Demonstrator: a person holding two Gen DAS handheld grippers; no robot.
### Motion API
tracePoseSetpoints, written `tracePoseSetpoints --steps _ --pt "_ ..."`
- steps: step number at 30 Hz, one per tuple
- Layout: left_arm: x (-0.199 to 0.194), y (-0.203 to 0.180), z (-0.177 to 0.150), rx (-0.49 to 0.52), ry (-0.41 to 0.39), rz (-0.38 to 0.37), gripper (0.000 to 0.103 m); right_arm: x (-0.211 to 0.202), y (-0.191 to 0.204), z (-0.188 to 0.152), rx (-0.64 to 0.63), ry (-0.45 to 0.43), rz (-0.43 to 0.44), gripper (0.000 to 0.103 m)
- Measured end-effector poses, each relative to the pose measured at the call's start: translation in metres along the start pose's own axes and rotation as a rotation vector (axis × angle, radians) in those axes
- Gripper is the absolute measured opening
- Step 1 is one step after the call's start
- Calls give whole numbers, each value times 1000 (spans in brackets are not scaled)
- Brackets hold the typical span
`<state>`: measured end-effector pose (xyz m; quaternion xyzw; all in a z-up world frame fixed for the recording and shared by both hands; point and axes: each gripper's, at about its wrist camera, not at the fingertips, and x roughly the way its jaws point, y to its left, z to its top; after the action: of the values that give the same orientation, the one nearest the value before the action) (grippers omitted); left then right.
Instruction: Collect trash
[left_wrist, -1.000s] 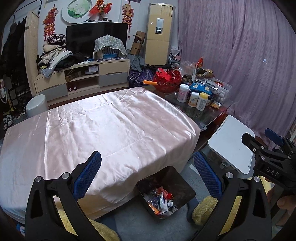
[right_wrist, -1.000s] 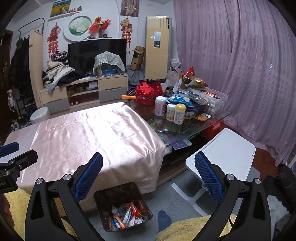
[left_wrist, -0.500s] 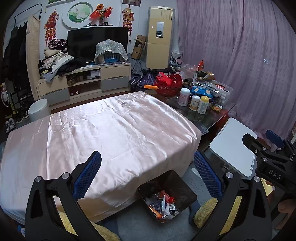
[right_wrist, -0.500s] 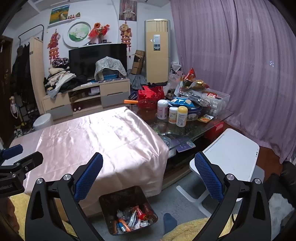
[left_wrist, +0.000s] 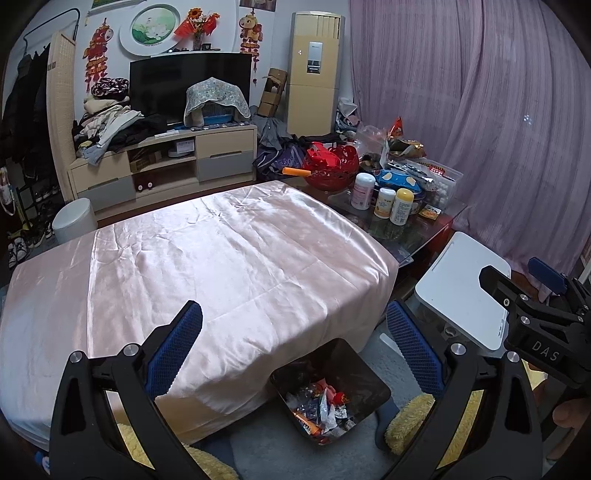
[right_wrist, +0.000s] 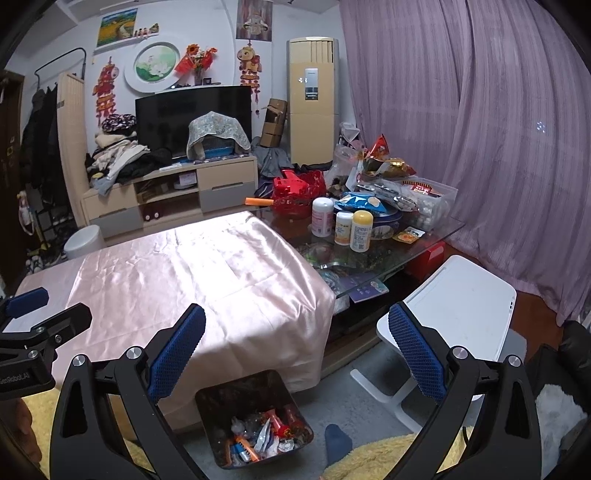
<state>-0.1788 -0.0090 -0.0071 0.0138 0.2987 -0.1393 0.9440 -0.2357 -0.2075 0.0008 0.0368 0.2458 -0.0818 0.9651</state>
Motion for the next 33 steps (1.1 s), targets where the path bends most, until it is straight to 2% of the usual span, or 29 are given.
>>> tracePoseSetpoints --steps 33 --pt "5 -2 -2 -4 1 -1 95 1 4 -1 16 7 2 100"
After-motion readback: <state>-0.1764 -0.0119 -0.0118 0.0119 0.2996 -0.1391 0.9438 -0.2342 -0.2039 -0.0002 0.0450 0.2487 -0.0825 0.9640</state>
